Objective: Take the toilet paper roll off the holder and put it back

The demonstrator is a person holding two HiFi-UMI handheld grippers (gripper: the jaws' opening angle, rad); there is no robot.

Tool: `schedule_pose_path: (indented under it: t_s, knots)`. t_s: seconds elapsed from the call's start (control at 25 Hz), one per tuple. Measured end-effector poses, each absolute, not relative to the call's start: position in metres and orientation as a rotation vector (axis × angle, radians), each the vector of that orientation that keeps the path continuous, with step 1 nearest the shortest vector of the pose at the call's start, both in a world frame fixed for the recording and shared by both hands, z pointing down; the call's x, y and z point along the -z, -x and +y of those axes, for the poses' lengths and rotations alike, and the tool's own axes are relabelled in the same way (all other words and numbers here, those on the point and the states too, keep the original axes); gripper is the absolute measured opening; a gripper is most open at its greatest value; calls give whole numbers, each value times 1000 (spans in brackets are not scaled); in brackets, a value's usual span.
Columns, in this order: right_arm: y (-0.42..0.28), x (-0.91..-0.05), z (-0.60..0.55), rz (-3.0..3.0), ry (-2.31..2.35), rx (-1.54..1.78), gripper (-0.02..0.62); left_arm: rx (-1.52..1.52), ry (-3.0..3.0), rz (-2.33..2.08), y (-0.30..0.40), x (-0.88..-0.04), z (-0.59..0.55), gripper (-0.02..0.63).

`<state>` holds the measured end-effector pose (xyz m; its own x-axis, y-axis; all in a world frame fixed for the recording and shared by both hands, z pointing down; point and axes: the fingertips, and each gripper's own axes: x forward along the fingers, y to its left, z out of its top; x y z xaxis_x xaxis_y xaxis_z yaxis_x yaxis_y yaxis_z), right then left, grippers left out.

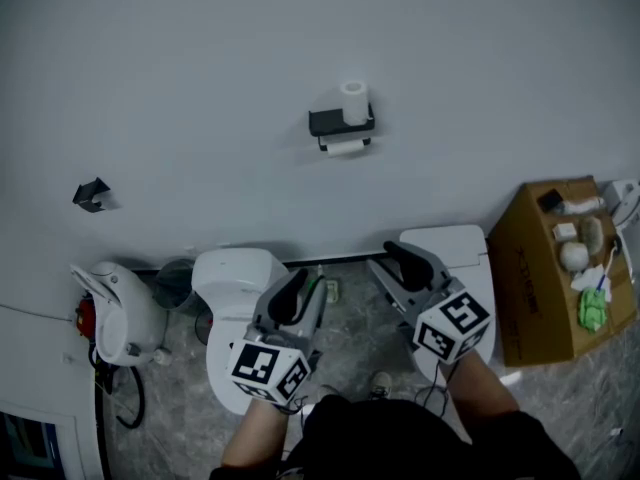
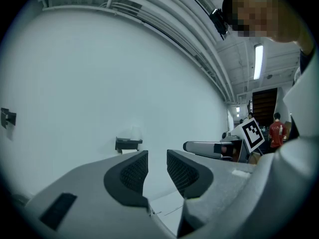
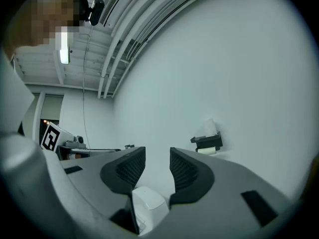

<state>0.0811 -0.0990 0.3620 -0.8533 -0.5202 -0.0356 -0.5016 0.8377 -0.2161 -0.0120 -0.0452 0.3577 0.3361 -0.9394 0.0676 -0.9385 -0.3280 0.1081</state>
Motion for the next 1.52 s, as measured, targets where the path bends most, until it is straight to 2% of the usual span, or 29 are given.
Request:
schedule_pose_path:
  t_s: [0.6, 1.0, 1.52]
  knots:
    - [-73, -376, -158, 2905, 939, 321, 170, 26, -2506, -1639, 24, -372, -112, 114]
    - [-36, -377, -205, 2871, 1102, 335, 181, 51, -2553, -1507, 68, -378, -169, 124]
    - [35, -373, -249, 2825, 1261, 279, 233, 82, -2630, -1387, 142, -375, -222, 153]
